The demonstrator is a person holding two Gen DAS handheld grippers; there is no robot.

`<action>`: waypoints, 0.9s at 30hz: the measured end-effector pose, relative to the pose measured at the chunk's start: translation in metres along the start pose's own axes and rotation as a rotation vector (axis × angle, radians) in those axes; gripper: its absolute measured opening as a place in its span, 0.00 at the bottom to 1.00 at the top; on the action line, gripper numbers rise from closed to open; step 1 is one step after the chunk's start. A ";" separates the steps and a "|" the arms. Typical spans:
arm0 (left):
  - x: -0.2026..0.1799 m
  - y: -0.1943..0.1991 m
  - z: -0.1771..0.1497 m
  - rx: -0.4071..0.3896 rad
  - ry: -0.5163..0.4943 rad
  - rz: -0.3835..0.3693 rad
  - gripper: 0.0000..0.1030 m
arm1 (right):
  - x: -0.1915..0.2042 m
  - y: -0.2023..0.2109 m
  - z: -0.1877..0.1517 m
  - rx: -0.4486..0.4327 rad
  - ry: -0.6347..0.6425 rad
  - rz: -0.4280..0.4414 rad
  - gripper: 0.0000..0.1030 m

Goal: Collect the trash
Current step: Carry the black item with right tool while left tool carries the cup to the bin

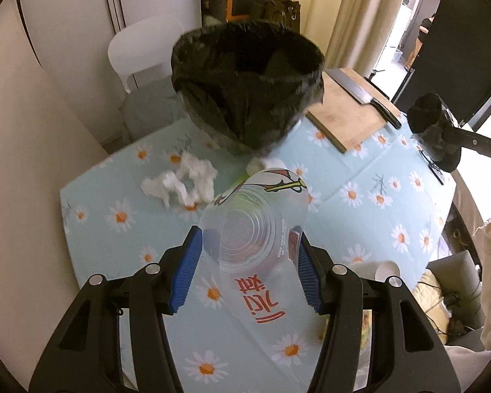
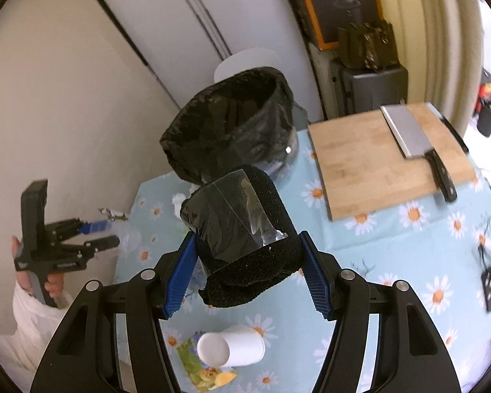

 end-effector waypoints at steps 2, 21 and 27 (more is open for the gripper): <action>0.000 0.001 0.011 -0.007 -0.013 -0.006 0.55 | 0.003 -0.007 0.010 0.000 0.011 0.010 0.56; 0.009 -0.043 0.136 -0.067 -0.157 -0.027 0.55 | 0.014 -0.113 0.121 -0.032 0.106 0.071 0.56; 0.012 -0.086 0.168 -0.056 -0.195 -0.029 0.55 | 0.010 -0.152 0.146 -0.043 0.123 0.097 0.56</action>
Point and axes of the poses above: each gripper's, at about its wrist camera, not at the fingertips, and y roughly against the way its jaws point, x to its left, z to its top, the point moved 9 cm from there along -y, roughly the way its jaws point, and after that the axes turned 13 degrees about -x, right-handed, at the moved point
